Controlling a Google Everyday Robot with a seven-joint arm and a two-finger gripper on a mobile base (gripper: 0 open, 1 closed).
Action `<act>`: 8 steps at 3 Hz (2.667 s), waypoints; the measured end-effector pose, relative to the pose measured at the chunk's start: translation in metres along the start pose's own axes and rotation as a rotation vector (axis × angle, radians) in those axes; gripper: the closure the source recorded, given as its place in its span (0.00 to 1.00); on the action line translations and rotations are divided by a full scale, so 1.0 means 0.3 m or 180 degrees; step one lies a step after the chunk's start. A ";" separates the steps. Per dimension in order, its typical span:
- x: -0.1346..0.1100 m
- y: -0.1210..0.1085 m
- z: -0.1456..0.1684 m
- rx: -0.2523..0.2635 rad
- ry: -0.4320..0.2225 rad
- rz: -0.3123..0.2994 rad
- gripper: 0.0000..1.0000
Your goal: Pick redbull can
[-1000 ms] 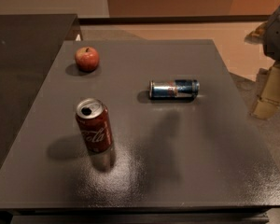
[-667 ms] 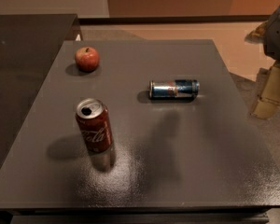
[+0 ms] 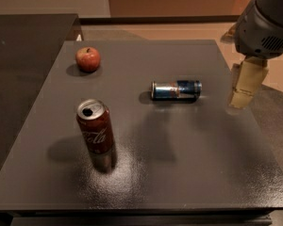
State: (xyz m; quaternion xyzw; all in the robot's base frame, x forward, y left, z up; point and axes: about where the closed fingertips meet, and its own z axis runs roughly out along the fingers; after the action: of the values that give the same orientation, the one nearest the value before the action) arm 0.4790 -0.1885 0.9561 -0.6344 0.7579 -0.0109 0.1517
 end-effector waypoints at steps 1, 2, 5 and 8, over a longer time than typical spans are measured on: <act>-0.069 -0.049 0.084 -0.0101 -0.0040 -0.0144 0.00; -0.155 -0.081 0.179 -0.0192 -0.0068 -0.0342 0.00; -0.269 -0.108 0.394 -0.0496 0.0047 -0.0637 0.00; -0.263 -0.098 0.467 -0.0657 0.0123 -0.0685 0.16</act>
Offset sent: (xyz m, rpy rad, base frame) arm 0.0658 0.0829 -0.0614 -0.0021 0.0665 0.2050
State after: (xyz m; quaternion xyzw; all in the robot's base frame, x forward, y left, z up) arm 0.5530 -0.0935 0.8457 -0.7239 0.6854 0.0386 0.0691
